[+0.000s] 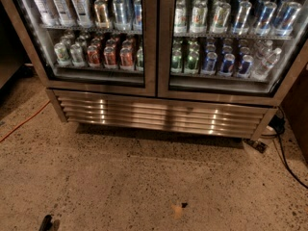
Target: Open right fridge door
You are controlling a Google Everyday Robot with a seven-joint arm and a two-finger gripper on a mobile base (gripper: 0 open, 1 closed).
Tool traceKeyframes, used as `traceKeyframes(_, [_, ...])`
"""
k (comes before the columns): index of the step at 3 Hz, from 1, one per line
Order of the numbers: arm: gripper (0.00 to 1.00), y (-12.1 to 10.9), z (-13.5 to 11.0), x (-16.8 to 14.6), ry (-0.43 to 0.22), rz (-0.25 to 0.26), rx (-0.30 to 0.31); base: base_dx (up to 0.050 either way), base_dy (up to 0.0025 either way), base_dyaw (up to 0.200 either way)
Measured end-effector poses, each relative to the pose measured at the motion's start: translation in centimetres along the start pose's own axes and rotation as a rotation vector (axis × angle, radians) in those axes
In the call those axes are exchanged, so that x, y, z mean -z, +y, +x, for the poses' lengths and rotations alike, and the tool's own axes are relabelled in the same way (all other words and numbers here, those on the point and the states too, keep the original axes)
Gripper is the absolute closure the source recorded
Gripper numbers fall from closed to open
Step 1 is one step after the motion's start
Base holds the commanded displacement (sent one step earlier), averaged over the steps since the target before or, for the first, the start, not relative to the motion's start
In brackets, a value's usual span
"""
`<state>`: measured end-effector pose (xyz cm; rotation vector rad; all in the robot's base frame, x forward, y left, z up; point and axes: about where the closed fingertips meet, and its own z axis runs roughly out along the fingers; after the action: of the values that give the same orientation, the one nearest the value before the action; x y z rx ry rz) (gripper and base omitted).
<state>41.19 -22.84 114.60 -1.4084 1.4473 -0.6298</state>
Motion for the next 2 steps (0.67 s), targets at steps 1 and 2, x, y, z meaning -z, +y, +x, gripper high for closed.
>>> traceKeyframes(1, [0.0, 1.22, -1.69, 0.89, -0.005, 0.001, -0.033, 0.0, 0.0, 0.0])
traceKeyframes(2, [0.0, 1.22, -1.69, 0.89, -0.005, 0.001, -0.033, 0.049, 0.0, 0.0])
